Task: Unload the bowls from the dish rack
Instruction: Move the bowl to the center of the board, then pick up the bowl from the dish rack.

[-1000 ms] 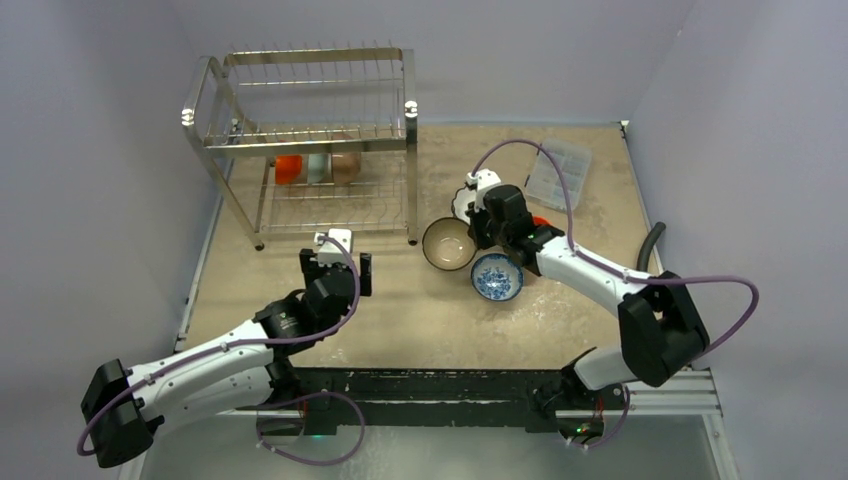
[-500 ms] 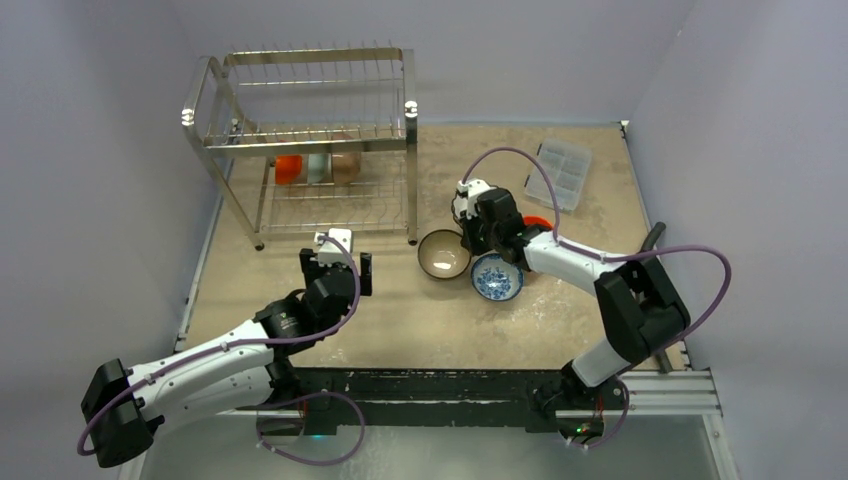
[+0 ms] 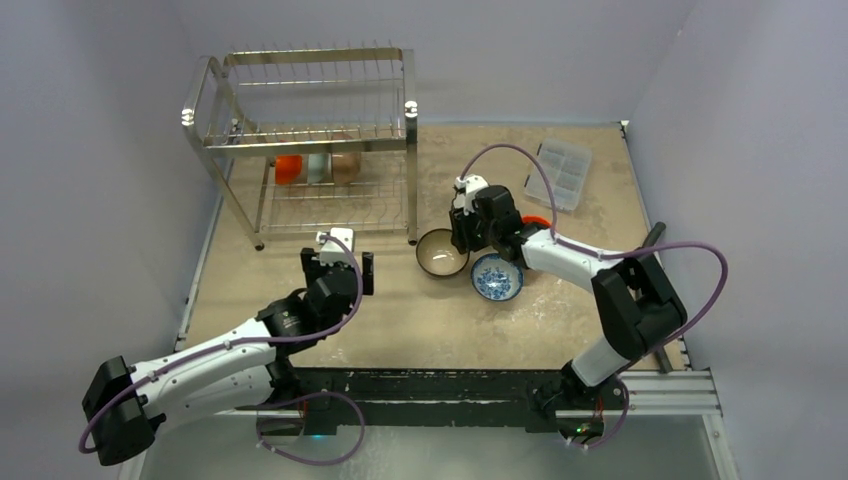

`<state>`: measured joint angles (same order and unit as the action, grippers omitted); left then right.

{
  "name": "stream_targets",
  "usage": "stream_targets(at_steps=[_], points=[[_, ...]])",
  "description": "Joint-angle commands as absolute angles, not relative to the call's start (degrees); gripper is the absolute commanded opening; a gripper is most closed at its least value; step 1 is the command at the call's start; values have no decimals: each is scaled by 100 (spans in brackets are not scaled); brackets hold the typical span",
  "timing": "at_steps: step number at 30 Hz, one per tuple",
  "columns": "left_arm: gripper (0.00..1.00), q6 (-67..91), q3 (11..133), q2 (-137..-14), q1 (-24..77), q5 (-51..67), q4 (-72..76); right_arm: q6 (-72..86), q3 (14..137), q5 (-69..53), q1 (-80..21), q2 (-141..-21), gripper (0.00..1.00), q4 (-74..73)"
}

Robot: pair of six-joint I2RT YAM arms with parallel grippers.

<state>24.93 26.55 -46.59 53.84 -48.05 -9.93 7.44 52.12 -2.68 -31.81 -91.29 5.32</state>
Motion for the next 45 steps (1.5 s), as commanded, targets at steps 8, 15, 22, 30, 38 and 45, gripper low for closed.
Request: stream_targets(at_steps=[8,15,22,30,38,45], points=[[86,2398,2856,-4910,5017,-4718,-326,644,4916,-691,-3197,-8194,65,1881],[86,2368,2908,-5056,4332,-4117,-85,476,4683,-1576,-3240,-8165,76,3228],[86,2470,3048,-5265,3627,-3428,422,181,4538,-2277,-3249,-8533,82,4673],[86,2390,3380,-5887,3137,-3083,876,83,4572,-2996,-3243,-9098,83,5809],[86,2188,3591,-6586,2820,-3177,1276,170,4674,-3533,-3221,-9817,82,6787],[85,1936,3834,-7051,2750,-3354,1490,-267,4938,-3717,-3165,-10157,82,6649]])
